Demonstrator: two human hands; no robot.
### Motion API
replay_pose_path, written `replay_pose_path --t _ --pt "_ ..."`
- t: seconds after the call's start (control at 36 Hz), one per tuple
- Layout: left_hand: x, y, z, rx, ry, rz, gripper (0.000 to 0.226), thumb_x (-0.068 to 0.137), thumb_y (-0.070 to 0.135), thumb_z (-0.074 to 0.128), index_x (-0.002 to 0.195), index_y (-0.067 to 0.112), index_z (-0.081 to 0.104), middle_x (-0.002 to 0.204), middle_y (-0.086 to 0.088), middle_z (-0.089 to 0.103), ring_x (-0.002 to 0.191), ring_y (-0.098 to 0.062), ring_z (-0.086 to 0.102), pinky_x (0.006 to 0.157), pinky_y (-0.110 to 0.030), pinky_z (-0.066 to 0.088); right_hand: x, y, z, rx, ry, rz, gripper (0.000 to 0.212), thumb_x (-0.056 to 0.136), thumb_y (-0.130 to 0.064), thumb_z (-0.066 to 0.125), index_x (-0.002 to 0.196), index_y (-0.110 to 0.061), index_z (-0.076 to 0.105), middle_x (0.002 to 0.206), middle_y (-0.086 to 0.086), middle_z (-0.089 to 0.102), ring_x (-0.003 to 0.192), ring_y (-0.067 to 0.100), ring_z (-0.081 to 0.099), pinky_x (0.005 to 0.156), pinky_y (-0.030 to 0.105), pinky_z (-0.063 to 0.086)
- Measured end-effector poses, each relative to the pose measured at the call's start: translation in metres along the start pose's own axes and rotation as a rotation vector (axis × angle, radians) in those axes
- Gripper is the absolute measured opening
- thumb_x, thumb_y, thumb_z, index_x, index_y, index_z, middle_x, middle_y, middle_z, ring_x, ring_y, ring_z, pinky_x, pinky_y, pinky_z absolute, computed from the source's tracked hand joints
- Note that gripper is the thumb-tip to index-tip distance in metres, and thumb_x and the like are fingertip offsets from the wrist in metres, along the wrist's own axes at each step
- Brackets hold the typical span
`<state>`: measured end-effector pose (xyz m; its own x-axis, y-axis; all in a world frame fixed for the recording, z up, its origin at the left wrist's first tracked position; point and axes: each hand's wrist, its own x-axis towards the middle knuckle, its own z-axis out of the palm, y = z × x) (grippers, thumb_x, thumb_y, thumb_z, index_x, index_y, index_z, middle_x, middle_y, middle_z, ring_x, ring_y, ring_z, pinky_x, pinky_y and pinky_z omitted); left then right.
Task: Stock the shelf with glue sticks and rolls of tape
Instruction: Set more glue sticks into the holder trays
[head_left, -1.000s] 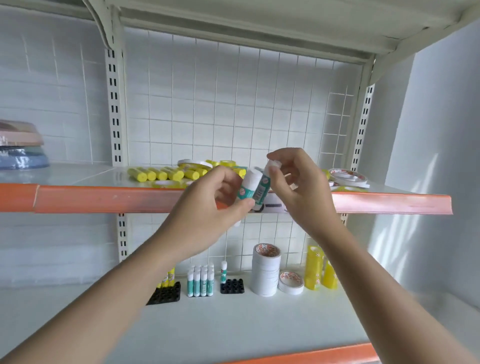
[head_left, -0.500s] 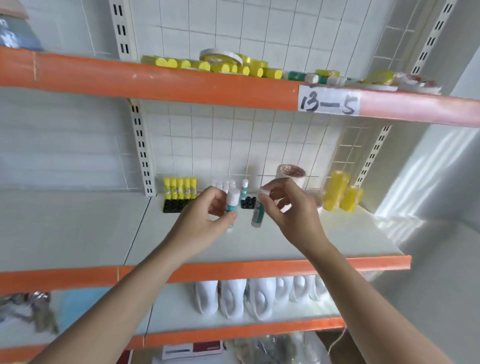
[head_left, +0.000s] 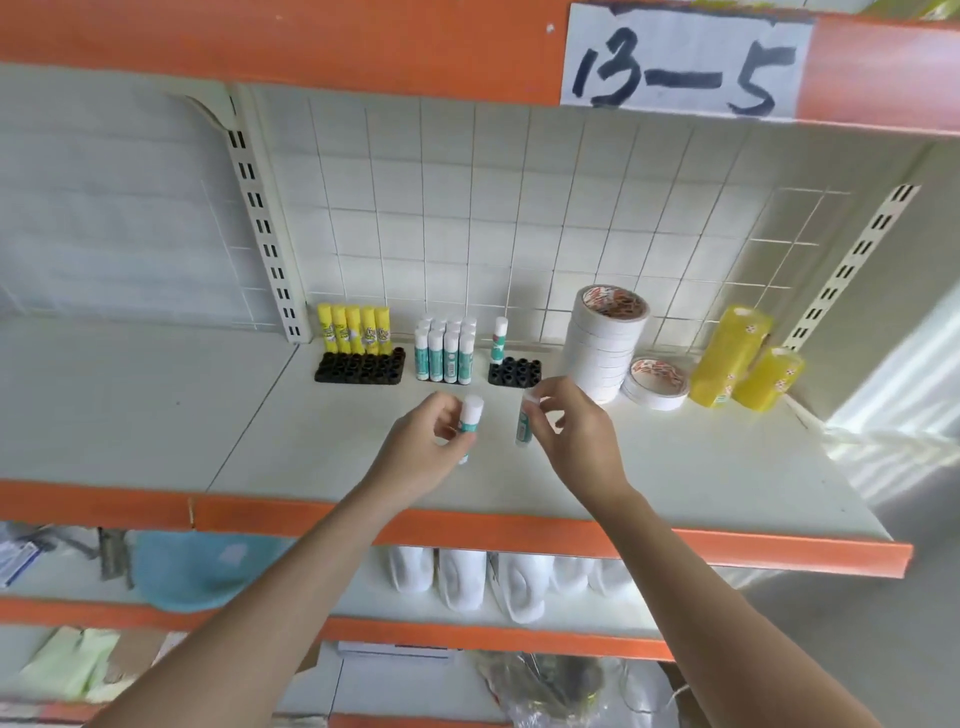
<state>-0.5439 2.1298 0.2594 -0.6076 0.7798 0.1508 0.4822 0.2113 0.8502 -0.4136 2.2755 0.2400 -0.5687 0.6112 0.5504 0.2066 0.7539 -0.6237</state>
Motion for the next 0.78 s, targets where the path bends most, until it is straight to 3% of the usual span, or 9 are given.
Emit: replay_pose_path --t 0.14,0.28,0.42,0.53,0.67,0.78 --pt "0.014 -0.005 0.026 0.024 -0.026 -0.042 0.012 0.087 0.011 0.064 0.089 0.018 0.055 0.089 0.003 0.066 0.085 -0.01 0.063 0.061 -0.003 0.038 -0.001 0.023 0.002 -0.005 -0.012 0.036 0.007 0.093 -0.017 0.063 0.093 -0.018 0.056 0.081 -0.012 0.064 0.079 0.0 0.061 0.068 0.03 0.049" --pt "0.036 -0.009 0.04 0.045 -0.073 -0.054 0.01 0.087 0.012 0.062 0.091 0.016 0.054 0.088 0.004 0.065 0.078 -0.005 0.064 0.068 -0.015 0.043 0.008 0.032 0.007 0.014 -0.001 0.1 0.006 0.094 -0.019 0.062 0.096 -0.017 0.057 0.085 -0.016 0.062 0.081 -0.007 0.059 0.07 0.029 0.049" --pt "0.053 -0.013 0.047 0.105 -0.107 -0.053 0.011 0.087 0.012 0.061 0.094 0.012 0.053 0.088 0.001 0.064 0.085 -0.02 0.062 0.075 -0.033 0.047 0.012 0.035 0.015 0.037 0.007 0.166 0.004 0.095 -0.018 0.059 0.098 -0.02 0.056 0.082 -0.025 0.059 0.082 -0.012 0.058 0.072 0.032 0.051" --pt "0.062 -0.018 0.048 0.107 -0.112 -0.039 0.014 0.088 0.013 0.06 0.087 0.017 0.046 0.08 0.005 0.06 0.077 -0.02 0.059 0.064 -0.027 0.041 0.011 0.036 0.022 0.044 0.007 0.158 0.006 0.096 -0.018 0.057 0.1 -0.022 0.054 0.09 -0.03 0.058 0.086 -0.003 0.061 0.072 0.035 0.053" --pt "0.067 -0.025 0.049 0.118 -0.169 -0.019 0.017 0.087 0.017 0.06 0.089 0.022 0.044 0.089 0.0 0.064 0.083 -0.021 0.062 0.073 -0.036 0.048 0.005 0.036 0.027 0.038 -0.047 0.187 0.025 0.094 -0.018 0.056 0.108 -0.033 0.04 0.095 -0.014 0.063 0.086 0.004 0.063 0.072 0.034 0.051" --pt "0.07 -0.031 0.047 0.128 -0.21 -0.02 0.017 0.087 0.019 0.061 0.092 0.021 0.045 0.093 0.0 0.064 0.085 -0.019 0.061 0.074 -0.034 0.047 0.0 0.038 0.028 0.046 -0.065 0.242 0.033 0.094 -0.018 0.057 0.111 -0.037 0.037 0.092 -0.01 0.066 0.085 0.002 0.062 0.07 0.028 0.049"
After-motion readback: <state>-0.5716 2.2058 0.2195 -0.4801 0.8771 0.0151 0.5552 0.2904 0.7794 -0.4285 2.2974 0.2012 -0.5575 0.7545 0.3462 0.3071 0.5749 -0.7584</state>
